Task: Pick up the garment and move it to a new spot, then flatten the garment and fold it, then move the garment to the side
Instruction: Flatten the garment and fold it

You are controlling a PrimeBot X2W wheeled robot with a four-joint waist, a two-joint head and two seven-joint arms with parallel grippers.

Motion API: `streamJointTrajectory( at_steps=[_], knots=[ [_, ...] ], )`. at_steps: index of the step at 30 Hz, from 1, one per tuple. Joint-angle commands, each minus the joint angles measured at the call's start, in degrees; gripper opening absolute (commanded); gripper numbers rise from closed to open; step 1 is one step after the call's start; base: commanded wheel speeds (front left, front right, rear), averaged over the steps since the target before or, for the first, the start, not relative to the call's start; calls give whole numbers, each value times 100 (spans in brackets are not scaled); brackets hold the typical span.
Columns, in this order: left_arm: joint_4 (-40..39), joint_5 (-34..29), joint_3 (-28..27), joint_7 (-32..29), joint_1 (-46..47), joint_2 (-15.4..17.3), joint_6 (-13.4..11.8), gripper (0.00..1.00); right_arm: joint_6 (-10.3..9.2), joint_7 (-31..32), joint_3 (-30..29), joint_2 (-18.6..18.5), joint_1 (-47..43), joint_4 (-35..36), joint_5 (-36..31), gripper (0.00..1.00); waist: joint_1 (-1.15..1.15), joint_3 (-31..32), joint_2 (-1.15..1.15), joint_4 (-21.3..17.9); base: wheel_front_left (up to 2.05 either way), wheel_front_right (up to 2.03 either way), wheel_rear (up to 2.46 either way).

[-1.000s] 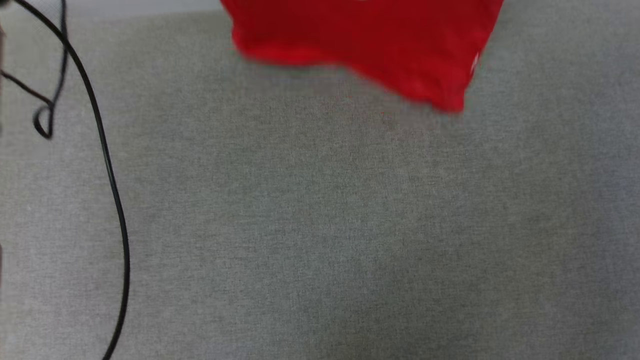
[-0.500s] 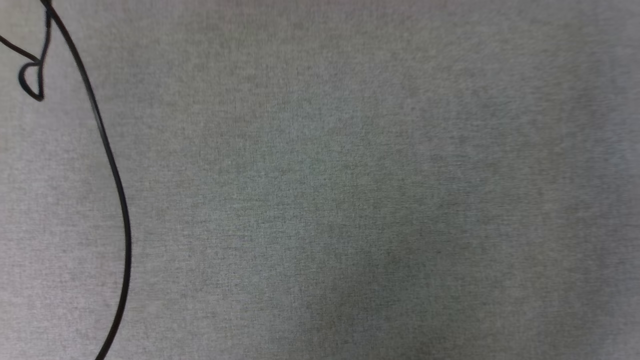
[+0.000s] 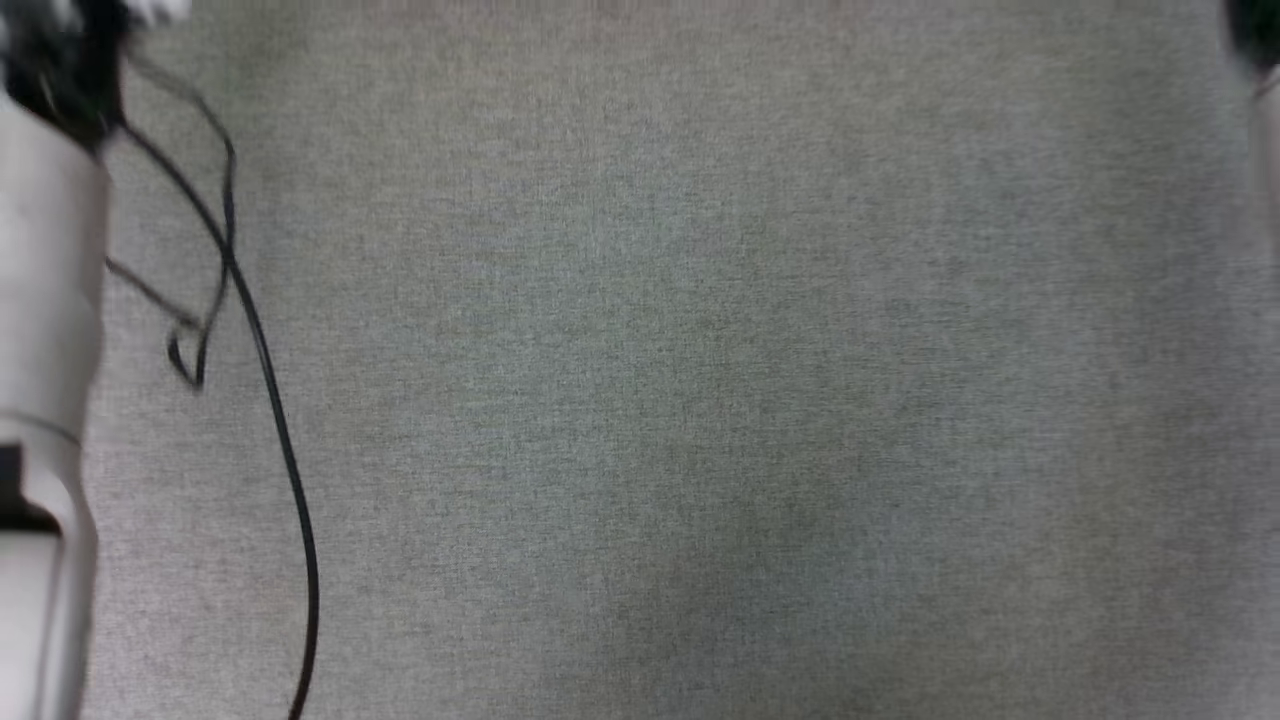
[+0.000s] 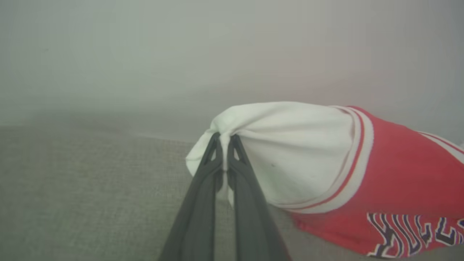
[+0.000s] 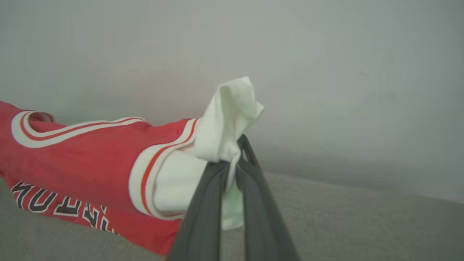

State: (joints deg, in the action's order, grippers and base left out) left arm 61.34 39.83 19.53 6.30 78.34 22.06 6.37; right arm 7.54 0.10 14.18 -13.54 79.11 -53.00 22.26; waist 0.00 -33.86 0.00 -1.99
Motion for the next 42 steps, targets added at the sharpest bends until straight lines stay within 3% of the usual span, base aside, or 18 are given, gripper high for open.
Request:
streamJointTrajectory(
  at_steps=[1,11,20,29,42],
  knots=[
    [51,135,-45,59,-311,-11,44,0,-10,-110,114,-42,-314,-14,118,0,0,160,0,-36,0,0,0],
    [-594,598,206,530,-2584,-8,105,0,-11,-424,593,-504,-2611,519,1102,0,0,1022,0,83,0,0,0],
    [-1484,924,223,780,-4584,140,93,0,-11,-543,484,-699,-4570,1150,1480,0,0,1966,0,124,0,0,0],
    [-2439,1099,231,679,-6370,267,-396,0,-12,-410,-154,-478,-6404,1825,1347,0,0,2736,0,102,0,0,0],
    [-4033,1392,196,196,-8418,666,-1156,0,-12,238,-1325,261,-8599,3158,579,0,0,3369,0,134,0,0,0]
  ],
)
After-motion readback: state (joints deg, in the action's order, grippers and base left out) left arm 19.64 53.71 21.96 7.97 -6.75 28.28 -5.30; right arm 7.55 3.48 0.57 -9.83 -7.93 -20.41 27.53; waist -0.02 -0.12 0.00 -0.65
